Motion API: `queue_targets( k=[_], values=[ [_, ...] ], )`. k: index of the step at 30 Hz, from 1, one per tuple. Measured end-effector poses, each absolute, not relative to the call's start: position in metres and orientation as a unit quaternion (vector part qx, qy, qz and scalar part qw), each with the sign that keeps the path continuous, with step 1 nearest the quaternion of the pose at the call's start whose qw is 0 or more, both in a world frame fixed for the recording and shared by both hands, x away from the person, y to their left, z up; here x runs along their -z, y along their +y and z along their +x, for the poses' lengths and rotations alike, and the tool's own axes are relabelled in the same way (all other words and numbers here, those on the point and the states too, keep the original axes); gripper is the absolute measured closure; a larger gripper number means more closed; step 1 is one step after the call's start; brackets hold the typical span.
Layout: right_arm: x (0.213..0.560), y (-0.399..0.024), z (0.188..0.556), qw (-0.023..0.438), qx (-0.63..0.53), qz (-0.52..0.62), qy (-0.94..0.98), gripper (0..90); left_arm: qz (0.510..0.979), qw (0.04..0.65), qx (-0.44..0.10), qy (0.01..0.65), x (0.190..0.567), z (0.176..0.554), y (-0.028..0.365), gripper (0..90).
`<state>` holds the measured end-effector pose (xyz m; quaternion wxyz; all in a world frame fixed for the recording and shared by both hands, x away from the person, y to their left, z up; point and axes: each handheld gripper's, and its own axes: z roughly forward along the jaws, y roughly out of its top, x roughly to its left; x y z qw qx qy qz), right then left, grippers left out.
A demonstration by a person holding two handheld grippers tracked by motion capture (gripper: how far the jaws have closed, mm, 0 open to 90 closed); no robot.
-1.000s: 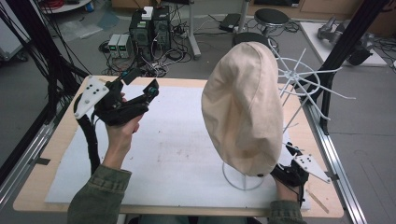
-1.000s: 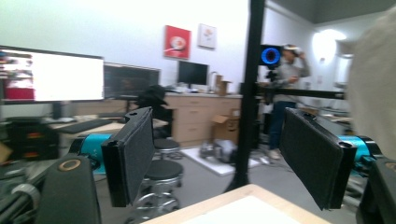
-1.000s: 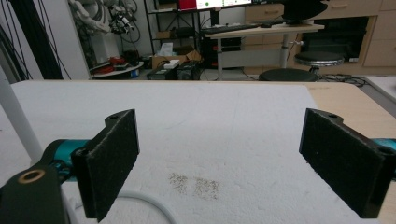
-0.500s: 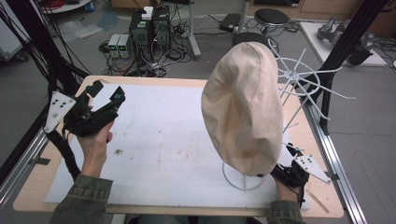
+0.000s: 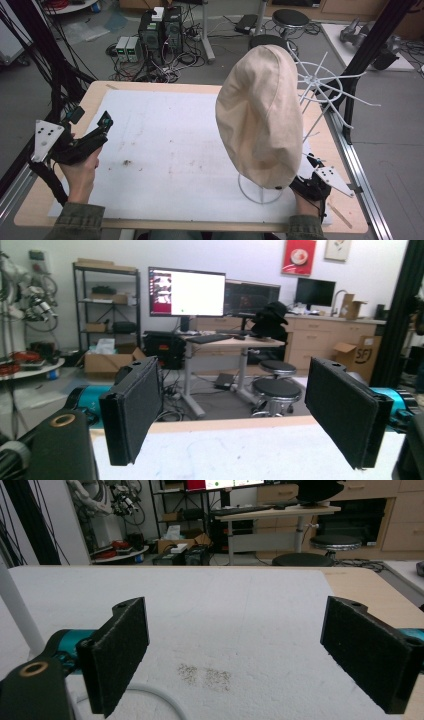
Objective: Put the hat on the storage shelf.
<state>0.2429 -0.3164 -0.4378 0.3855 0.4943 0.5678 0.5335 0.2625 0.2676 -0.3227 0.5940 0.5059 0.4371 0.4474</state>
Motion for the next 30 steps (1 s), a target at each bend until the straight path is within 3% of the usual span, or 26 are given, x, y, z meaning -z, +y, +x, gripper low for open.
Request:
queue_targets(
  k=[13, 30],
  values=[
    [0.438, -0.317, 0.243, 0.384, -0.534, 0.494, 0.569, 11.2, 0.515, 0.557, -0.478, 0.443, 0.359, 0.244, 0.282, 21.4],
    [0.439, -0.318, 0.243, 0.379, -0.531, 0.494, 0.574, 11.2, 0.503, 0.536, -0.476, 0.482, 0.406, 0.228, 0.311, 21.5]
  ],
)
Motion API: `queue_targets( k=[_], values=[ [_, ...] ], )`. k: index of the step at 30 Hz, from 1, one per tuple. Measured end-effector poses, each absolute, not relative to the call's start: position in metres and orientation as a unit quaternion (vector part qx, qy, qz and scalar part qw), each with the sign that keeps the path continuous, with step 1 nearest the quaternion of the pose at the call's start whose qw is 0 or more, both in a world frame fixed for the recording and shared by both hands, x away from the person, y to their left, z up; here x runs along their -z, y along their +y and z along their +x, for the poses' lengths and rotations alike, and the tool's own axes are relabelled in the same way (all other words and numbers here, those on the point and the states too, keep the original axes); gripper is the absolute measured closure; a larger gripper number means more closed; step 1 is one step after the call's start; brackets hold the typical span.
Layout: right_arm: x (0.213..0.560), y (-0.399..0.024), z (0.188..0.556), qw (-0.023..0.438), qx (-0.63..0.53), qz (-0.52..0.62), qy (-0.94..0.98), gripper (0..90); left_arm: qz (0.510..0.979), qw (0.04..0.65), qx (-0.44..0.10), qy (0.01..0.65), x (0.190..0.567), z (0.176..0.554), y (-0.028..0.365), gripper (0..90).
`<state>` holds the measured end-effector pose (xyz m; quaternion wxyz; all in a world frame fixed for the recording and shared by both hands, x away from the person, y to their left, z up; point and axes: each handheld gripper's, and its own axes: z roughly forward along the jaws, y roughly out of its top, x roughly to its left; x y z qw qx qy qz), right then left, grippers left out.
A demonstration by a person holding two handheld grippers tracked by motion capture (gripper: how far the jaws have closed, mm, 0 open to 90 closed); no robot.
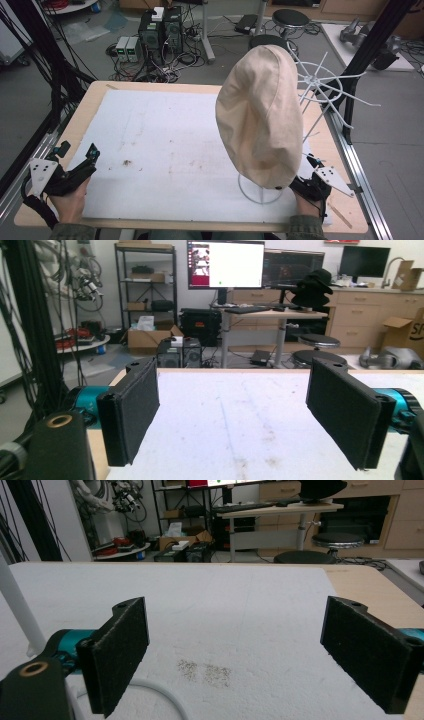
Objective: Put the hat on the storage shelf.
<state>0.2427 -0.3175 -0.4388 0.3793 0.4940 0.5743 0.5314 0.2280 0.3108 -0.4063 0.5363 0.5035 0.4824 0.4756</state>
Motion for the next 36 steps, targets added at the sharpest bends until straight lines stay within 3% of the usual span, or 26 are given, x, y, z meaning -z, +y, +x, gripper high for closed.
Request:
queue_targets(
  k=[19, 36],
  values=[
    [0.439, -0.317, 0.242, 0.375, -0.535, 0.49, 0.577, 11.2, 0.521, 0.506, -0.461, 0.51, 0.448, 0.218, 0.331, 20.7],
    [0.439, -0.318, 0.241, 0.369, -0.54, 0.491, 0.576, 11.2, 0.521, 0.518, -0.449, 0.509, 0.451, 0.216, 0.325, 19.2]
  ],
)
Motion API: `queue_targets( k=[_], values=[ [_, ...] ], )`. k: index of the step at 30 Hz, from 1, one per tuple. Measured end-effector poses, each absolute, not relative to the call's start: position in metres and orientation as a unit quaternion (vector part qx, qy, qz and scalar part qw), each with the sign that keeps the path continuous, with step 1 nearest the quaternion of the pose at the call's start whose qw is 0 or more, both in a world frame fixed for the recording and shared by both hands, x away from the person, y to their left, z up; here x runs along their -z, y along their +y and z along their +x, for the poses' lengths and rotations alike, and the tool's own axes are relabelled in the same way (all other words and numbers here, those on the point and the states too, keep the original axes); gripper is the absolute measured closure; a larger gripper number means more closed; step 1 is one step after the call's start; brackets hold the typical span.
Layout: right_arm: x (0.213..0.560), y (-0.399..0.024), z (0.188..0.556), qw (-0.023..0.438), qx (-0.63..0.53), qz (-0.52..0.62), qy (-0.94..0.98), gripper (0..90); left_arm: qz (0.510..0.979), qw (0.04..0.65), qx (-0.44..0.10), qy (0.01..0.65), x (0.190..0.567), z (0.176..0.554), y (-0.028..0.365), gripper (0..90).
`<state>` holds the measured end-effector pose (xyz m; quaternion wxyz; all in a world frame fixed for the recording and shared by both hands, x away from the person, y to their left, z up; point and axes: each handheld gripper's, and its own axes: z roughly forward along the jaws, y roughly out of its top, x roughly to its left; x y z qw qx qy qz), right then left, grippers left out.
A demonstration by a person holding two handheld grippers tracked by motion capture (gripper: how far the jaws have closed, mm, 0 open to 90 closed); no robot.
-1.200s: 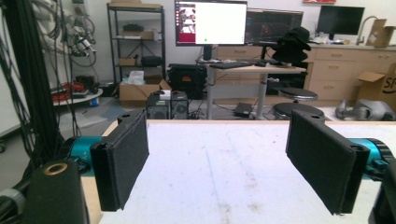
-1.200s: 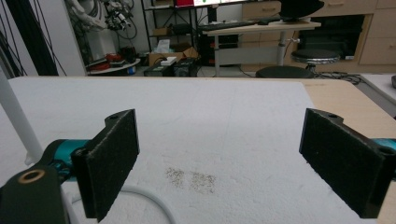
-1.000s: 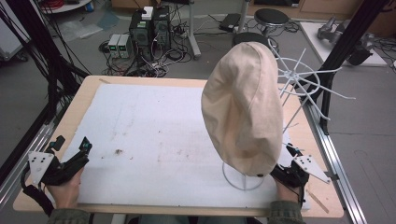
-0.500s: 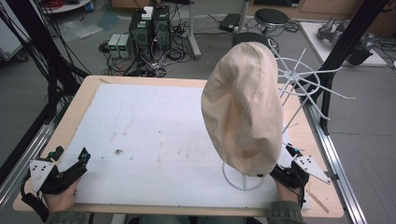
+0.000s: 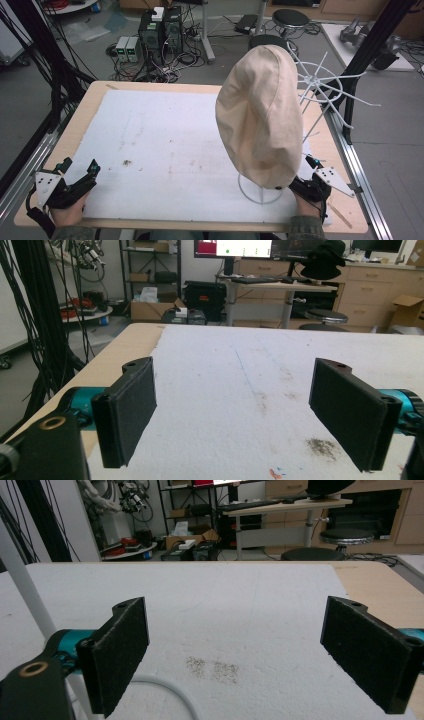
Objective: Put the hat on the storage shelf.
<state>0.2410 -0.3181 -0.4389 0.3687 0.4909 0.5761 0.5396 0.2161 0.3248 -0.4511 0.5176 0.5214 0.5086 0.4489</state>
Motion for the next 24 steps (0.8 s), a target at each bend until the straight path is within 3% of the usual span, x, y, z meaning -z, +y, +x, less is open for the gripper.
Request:
queue_targets(
  k=[24],
  values=[
    [0.4388, -0.3186, 0.2391, 0.365, -0.542, 0.497, 0.571, 11.2, 0.506, 0.525, -0.446, 0.519, 0.4507, 0.2137, 0.3277, 19.3]
  ],
)
